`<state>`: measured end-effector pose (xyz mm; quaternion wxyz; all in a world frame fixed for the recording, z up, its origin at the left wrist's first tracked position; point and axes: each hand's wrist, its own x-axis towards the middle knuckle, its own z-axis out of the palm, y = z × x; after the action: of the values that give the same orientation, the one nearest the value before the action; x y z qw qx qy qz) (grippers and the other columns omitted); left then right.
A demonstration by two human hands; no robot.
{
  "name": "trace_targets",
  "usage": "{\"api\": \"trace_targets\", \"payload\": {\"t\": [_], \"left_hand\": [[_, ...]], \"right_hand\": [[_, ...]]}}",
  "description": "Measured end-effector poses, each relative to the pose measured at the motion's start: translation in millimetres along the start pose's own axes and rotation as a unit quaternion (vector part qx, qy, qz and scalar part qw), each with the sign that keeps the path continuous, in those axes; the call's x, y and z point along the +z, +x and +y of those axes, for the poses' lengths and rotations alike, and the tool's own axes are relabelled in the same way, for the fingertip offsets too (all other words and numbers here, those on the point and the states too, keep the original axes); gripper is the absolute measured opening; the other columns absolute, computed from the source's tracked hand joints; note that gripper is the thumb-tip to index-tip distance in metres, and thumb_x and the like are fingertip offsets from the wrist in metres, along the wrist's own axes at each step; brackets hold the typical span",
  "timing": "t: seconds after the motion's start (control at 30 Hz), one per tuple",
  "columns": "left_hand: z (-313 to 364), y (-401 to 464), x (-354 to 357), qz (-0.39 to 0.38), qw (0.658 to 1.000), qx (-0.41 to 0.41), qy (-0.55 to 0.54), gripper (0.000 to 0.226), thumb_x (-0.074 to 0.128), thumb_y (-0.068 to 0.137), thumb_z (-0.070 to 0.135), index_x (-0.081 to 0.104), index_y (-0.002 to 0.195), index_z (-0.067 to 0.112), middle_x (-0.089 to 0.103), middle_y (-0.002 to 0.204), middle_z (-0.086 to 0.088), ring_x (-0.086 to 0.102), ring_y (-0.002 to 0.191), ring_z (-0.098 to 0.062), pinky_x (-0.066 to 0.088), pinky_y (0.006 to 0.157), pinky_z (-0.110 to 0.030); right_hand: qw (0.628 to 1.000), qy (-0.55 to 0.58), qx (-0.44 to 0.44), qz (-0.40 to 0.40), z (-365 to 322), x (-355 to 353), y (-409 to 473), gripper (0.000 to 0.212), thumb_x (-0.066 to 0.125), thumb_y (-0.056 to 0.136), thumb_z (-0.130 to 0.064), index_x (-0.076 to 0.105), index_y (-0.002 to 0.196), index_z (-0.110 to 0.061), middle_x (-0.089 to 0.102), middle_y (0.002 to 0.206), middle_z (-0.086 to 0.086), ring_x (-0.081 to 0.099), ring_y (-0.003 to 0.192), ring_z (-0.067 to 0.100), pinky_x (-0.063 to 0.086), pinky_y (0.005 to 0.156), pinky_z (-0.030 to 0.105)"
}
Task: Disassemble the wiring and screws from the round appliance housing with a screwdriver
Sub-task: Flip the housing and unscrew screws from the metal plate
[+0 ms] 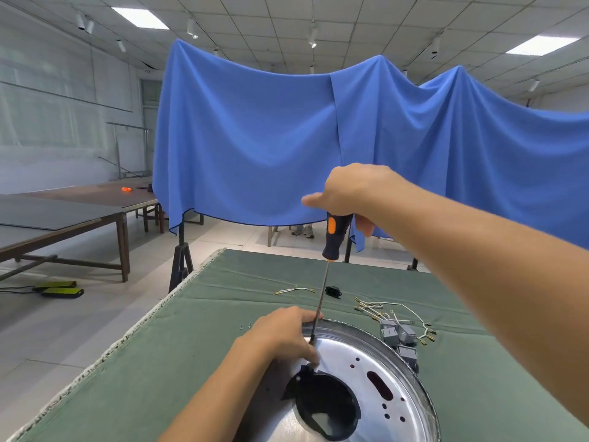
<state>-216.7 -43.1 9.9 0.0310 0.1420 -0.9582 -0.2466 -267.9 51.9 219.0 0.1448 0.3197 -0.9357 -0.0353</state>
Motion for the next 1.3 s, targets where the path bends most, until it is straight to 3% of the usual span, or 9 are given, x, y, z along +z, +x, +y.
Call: {"api": "trace_targets", "payload": {"t": [0.13, 0.27, 0.4, 0.53, 0.73, 0.87, 0.97, 1.17, 1.3], "left_hand": [[-4, -2, -1, -0.010, 1.000, 0.004, 0.006, 0.085, 0.078, 0.065, 0.041, 0.036, 0.138, 0.050, 0.048, 0.139, 0.017, 0.045, 0.128, -0.012, 0.039, 0.103, -0.036], [-5, -3, -1, 0.002, 1.000, 0.019, 0.013, 0.084, 0.078, 0.066, 0.044, 0.036, 0.138, 0.050, 0.048, 0.139, 0.020, 0.044, 0.128, -0.011, 0.039, 0.102, -0.034], [-5, -4, 1, 0.009, 1.000, 0.028, 0.008, 0.081, 0.076, 0.067, 0.045, 0.036, 0.137, 0.051, 0.050, 0.136, 0.022, 0.047, 0.126, -0.010, 0.038, 0.092, -0.029], [-8, -4, 1, -0.001, 0.999, 0.027, 0.023, 0.082, 0.075, 0.069, 0.046, 0.032, 0.139, 0.049, 0.046, 0.140, 0.015, 0.045, 0.128, -0.014, 0.038, 0.095, -0.033], [-10, 3, -4, -0.043, 0.999, 0.031, 0.003, 0.084, 0.076, 0.072, 0.037, 0.030, 0.142, 0.046, 0.041, 0.145, 0.015, 0.041, 0.131, -0.013, 0.037, 0.103, -0.034], [-12, 4, -3, -0.018, 0.999, 0.031, -0.013, 0.075, 0.076, 0.072, 0.029, 0.040, 0.136, 0.045, 0.048, 0.138, 0.016, 0.046, 0.126, -0.013, 0.039, 0.104, -0.037], [-15, 5, -2, 0.010, 0.998, 0.017, -0.058, 0.058, 0.071, 0.074, 0.022, 0.045, 0.124, 0.038, 0.054, 0.128, 0.005, 0.052, 0.116, -0.020, 0.044, 0.098, -0.042], [-13, -1, -1, 0.024, 1.000, 0.012, -0.007, 0.029, 0.066, 0.078, 0.025, 0.050, 0.102, 0.032, 0.055, 0.115, 0.007, 0.052, 0.103, -0.017, 0.040, 0.080, -0.029], [-12, 0, 0, 0.032, 0.999, 0.010, 0.004, 0.036, 0.066, 0.078, 0.025, 0.056, 0.112, 0.034, 0.056, 0.121, 0.008, 0.052, 0.109, -0.017, 0.040, 0.084, -0.029]], "right_hand": [[0.995, 0.063, -0.053, -0.057, -5, -7, 2, 0.023, 0.046, 0.095, -0.020, 0.053, 0.076, -0.009, 0.063, 0.051, 0.006, 0.059, 0.040, 0.018, 0.045, 0.057, 0.025], [0.982, 0.114, -0.088, -0.123, -1, -16, -4, 0.021, 0.059, 0.090, -0.019, 0.060, 0.107, -0.007, 0.073, 0.091, 0.009, 0.073, 0.073, 0.024, 0.056, 0.085, 0.036], [0.998, 0.011, -0.038, -0.056, -2, -6, -6, 0.048, 0.053, 0.090, -0.056, 0.054, 0.076, -0.011, 0.064, 0.063, 0.006, 0.064, 0.049, 0.024, 0.046, 0.058, 0.027], [0.997, -0.013, -0.071, 0.022, -10, 1, 1, 0.038, 0.044, 0.098, -0.029, 0.046, 0.067, -0.009, 0.052, 0.042, 0.005, 0.046, 0.027, 0.017, 0.033, 0.043, 0.021], [0.976, 0.140, -0.126, -0.105, -7, -10, 2, 0.028, 0.063, 0.089, -0.020, 0.056, 0.110, -0.002, 0.069, 0.100, 0.021, 0.070, 0.072, 0.030, 0.061, 0.062, 0.031], [0.995, 0.042, -0.063, -0.059, -5, -6, -4, 0.050, 0.056, 0.087, -0.058, 0.056, 0.079, -0.009, 0.067, 0.052, 0.006, 0.065, 0.043, 0.018, 0.054, 0.062, 0.034], [0.998, 0.001, -0.061, -0.002, -4, -3, -2, 0.045, 0.041, 0.099, -0.040, 0.046, 0.067, -0.008, 0.049, 0.031, 0.003, 0.049, 0.025, 0.017, 0.036, 0.045, 0.023], [0.970, 0.157, -0.128, -0.136, -4, -14, -4, 0.020, 0.060, 0.089, -0.009, 0.052, 0.107, -0.006, 0.069, 0.099, 0.018, 0.072, 0.079, 0.030, 0.061, 0.061, 0.035], [0.993, 0.084, -0.055, -0.057, -8, -5, -9, 0.053, 0.053, 0.089, -0.059, 0.055, 0.080, -0.008, 0.068, 0.062, 0.009, 0.066, 0.046, 0.023, 0.052, 0.051, 0.029]]}}
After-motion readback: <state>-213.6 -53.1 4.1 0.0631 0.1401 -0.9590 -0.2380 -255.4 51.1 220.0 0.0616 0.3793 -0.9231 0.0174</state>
